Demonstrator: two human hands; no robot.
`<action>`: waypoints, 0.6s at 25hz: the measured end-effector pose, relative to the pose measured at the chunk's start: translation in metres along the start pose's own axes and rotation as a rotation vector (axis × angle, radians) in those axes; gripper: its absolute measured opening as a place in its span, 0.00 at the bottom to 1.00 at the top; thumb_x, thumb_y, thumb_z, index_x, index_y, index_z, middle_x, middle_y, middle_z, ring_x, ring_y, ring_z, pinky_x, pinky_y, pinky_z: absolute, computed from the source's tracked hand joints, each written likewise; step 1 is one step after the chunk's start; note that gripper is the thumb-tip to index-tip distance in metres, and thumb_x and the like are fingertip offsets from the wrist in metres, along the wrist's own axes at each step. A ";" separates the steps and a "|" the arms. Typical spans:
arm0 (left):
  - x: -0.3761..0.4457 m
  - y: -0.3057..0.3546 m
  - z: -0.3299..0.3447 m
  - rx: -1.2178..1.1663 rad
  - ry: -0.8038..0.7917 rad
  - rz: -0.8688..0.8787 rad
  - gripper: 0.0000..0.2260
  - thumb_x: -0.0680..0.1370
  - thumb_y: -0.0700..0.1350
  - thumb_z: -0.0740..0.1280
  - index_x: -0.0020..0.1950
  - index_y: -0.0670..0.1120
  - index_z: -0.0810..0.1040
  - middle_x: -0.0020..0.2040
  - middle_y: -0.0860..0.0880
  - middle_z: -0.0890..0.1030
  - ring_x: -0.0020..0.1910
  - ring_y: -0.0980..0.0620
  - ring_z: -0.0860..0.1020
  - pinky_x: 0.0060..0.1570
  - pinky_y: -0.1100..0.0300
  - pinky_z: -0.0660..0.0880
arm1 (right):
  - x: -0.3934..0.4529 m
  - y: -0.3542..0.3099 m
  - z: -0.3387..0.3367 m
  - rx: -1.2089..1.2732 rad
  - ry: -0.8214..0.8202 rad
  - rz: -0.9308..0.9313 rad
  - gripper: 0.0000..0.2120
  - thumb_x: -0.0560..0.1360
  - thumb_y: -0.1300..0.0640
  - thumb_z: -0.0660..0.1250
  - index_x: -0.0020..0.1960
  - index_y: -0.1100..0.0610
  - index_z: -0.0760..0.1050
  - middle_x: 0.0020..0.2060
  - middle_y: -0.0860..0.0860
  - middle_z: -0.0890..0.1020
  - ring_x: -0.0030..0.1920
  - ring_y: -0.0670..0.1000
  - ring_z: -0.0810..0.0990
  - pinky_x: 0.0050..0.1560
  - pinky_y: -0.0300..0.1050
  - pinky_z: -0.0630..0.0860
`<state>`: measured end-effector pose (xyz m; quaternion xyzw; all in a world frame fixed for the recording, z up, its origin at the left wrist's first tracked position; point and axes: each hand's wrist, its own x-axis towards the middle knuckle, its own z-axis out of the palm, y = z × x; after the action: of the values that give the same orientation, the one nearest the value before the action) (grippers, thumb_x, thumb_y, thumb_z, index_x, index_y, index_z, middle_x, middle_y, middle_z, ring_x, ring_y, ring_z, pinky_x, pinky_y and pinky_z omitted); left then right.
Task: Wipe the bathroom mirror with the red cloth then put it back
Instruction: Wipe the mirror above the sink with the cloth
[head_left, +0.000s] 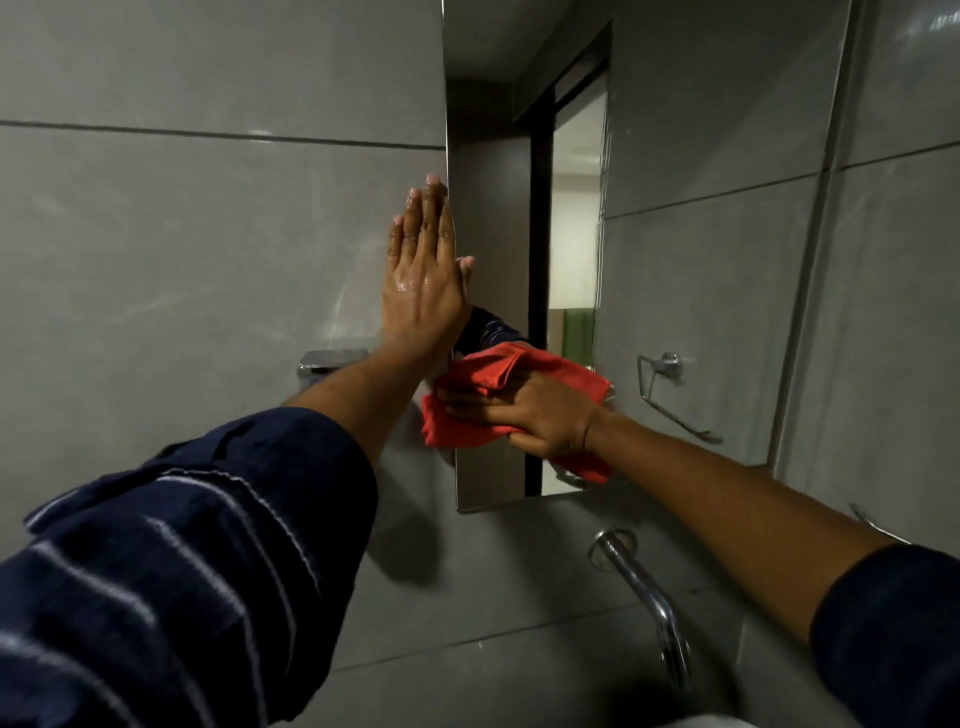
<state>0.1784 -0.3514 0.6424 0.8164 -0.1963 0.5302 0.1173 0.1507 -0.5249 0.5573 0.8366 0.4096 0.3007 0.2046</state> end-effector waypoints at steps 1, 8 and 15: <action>-0.008 0.000 0.003 -0.008 -0.007 -0.005 0.28 0.82 0.51 0.46 0.78 0.40 0.43 0.80 0.42 0.45 0.80 0.45 0.44 0.77 0.53 0.40 | -0.002 -0.006 0.005 -0.026 -0.096 0.023 0.27 0.75 0.52 0.56 0.75 0.50 0.60 0.71 0.51 0.70 0.69 0.53 0.70 0.74 0.49 0.60; -0.069 0.002 0.025 -0.054 -0.066 -0.029 0.28 0.83 0.52 0.46 0.78 0.41 0.42 0.80 0.42 0.45 0.79 0.47 0.43 0.77 0.51 0.42 | -0.019 -0.031 0.025 0.003 -0.265 -0.106 0.22 0.77 0.54 0.57 0.70 0.53 0.67 0.45 0.58 0.84 0.45 0.58 0.80 0.49 0.49 0.67; -0.101 0.000 0.037 -0.080 -0.108 -0.016 0.28 0.82 0.53 0.45 0.78 0.41 0.42 0.80 0.42 0.45 0.79 0.48 0.42 0.77 0.53 0.39 | -0.037 -0.040 0.041 0.006 -0.363 -0.176 0.24 0.76 0.57 0.54 0.73 0.50 0.62 0.51 0.56 0.84 0.50 0.57 0.80 0.55 0.51 0.68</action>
<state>0.1727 -0.3461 0.5355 0.8402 -0.2166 0.4760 0.1434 0.1376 -0.5354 0.4911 0.8388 0.4383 0.1247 0.2979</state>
